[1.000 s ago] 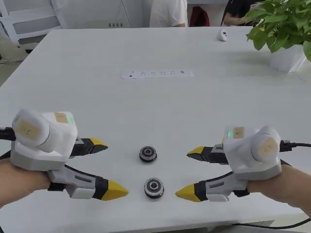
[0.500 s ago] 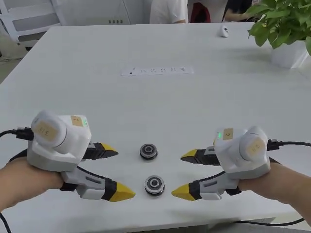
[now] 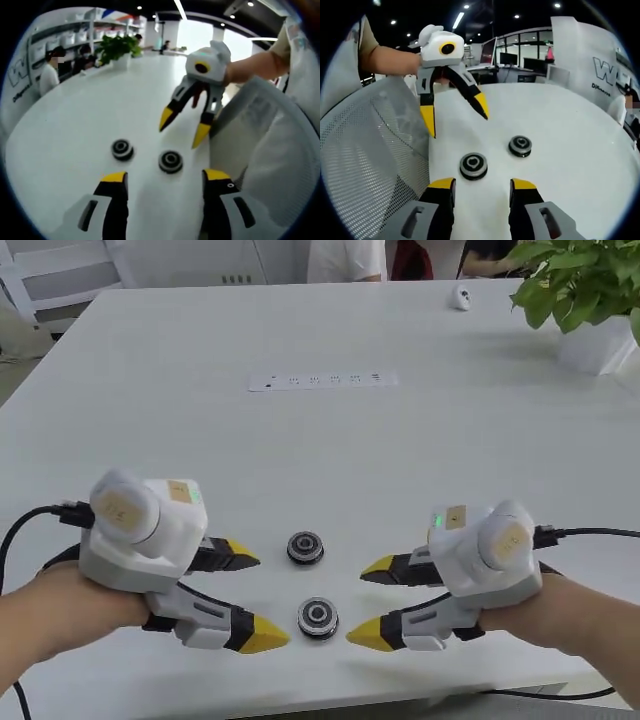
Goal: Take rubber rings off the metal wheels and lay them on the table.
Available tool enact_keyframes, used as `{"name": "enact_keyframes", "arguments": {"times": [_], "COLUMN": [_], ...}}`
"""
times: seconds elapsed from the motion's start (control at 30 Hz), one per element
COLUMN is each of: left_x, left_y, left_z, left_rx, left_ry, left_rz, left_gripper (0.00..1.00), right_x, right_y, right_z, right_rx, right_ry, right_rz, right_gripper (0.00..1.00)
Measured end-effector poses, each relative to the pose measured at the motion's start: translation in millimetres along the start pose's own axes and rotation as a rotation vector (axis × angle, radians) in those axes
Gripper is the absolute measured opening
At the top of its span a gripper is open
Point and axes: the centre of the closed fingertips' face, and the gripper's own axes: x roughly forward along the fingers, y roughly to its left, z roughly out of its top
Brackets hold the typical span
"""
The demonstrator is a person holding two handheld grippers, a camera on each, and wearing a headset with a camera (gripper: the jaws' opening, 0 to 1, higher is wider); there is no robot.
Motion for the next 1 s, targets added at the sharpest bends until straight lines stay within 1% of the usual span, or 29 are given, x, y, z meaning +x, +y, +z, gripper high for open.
{"name": "enact_keyframes", "arguments": {"times": [0.2, 0.5, 0.7, 1.0], "left_x": [4.1, 10.9, 16.1, 24.1], "left_y": [-2.1, -1.4, -5.4, -11.3], "left_z": [-1.8, -3.3, 0.3, 0.4], "left_rx": [0.006, 0.007, 0.018, 0.031], "left_ry": [0.008, 0.015, 0.015, 0.026], "left_rz": [-0.014, -0.025, -0.038, -0.056], "left_gripper": [0.57, 0.51, 0.47, 0.41], "right_x": [5.2, 10.0, 14.4, 17.8], "right_y": [0.7, 5.3, 8.3, 9.7], "right_z": [-1.8, -4.4, -4.1, -3.2], "right_rx": [0.010, 0.006, -0.001, -0.009], "right_ry": [0.001, 0.004, 0.007, 0.006], "right_rz": [0.017, 0.044, 0.058, 0.067], "right_gripper": [0.37, 0.31, 0.27, 0.24]}}
